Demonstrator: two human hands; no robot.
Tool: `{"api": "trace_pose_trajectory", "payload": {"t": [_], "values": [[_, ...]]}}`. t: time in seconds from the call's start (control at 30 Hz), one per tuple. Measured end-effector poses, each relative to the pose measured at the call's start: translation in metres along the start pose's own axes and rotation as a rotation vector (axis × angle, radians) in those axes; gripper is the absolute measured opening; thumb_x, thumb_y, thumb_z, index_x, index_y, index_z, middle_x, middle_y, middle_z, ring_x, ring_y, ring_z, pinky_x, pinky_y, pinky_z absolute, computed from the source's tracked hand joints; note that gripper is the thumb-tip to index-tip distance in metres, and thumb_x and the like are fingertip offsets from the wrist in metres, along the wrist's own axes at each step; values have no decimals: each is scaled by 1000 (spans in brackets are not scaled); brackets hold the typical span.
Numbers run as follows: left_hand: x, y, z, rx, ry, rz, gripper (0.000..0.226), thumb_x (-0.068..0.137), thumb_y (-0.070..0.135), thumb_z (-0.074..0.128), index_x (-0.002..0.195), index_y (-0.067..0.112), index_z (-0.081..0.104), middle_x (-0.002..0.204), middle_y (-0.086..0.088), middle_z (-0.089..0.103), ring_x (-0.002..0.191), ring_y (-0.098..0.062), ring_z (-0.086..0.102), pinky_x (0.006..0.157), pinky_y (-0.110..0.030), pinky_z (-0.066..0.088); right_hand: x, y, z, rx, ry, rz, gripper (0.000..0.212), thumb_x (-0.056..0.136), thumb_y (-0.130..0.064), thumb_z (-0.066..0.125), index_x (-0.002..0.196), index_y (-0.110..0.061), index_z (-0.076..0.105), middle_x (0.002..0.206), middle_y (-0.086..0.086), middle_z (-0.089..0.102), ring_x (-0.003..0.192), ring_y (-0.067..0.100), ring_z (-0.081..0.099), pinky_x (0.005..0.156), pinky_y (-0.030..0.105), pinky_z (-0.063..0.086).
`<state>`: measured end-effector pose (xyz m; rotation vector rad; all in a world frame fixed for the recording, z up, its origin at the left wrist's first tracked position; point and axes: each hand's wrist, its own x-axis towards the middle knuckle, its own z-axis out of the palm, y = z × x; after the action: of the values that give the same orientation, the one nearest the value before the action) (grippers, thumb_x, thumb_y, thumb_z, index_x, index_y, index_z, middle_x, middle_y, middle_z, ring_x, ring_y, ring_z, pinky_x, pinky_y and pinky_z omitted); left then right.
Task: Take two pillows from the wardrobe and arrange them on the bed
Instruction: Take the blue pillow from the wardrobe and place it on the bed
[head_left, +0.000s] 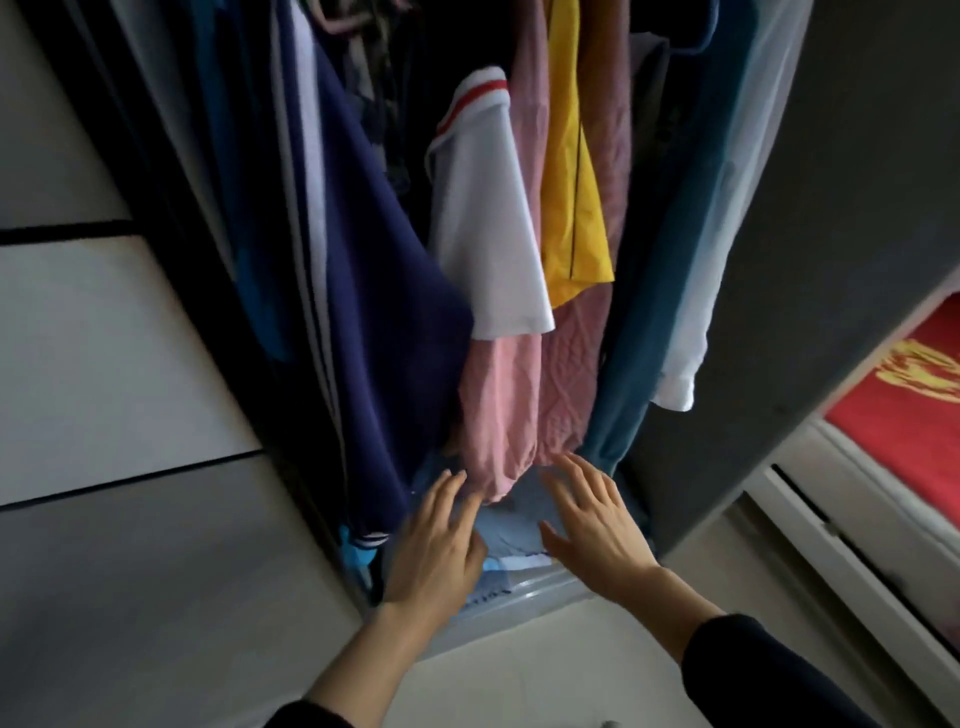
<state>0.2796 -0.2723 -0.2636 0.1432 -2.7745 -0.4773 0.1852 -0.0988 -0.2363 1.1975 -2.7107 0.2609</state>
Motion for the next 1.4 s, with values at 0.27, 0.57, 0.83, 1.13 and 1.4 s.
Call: {"api": "trace_pose_trajectory", "payload": {"t": [0.27, 0.57, 0.83, 1.13, 1.4], "values": [[43, 34, 209, -111, -160, -197, 36, 80, 14, 58, 116, 9, 59, 128, -12, 56, 120, -28, 52, 97, -37, 46, -26, 165, 150, -10, -272, 17, 49, 84, -32, 60, 127, -12, 50, 138, 10, 49, 128, 30, 43, 104, 40, 37], [76, -61, 428, -3, -137, -260, 38, 85, 15, 52, 122, 11, 56, 135, -12, 51, 125, -23, 47, 103, -33, 40, -9, 259, 393, 43, -273, 31, 51, 87, -38, 55, 130, -13, 46, 140, 8, 45, 130, 29, 38, 102, 39, 36], [125, -169, 553, 196, -2, -218, 39, 80, 22, 47, 109, 1, 63, 114, -24, 63, 101, -39, 62, 85, -44, 53, 69, 315, 555, 88, -89, 19, 56, 85, -35, 60, 131, -6, 44, 137, 16, 46, 126, 32, 42, 101, 39, 34], [184, -259, 567, 253, -44, -320, 87, 77, 73, 33, 143, 16, 28, 152, -12, 29, 138, -29, 26, 116, -43, 24, 146, 352, 609, 240, 21, 69, 92, 77, -73, 43, 146, -18, 21, 155, 4, 22, 143, 18, 15, 116, 34, 10], [199, -289, 576, 255, -151, -356, 66, 84, 64, 41, 141, 30, 32, 153, 5, 30, 140, -18, 27, 115, -35, 18, 179, 364, 633, 131, -24, 82, 83, 85, -70, 30, 148, -17, 16, 157, 3, 16, 145, 18, 9, 117, 33, 4]]}}
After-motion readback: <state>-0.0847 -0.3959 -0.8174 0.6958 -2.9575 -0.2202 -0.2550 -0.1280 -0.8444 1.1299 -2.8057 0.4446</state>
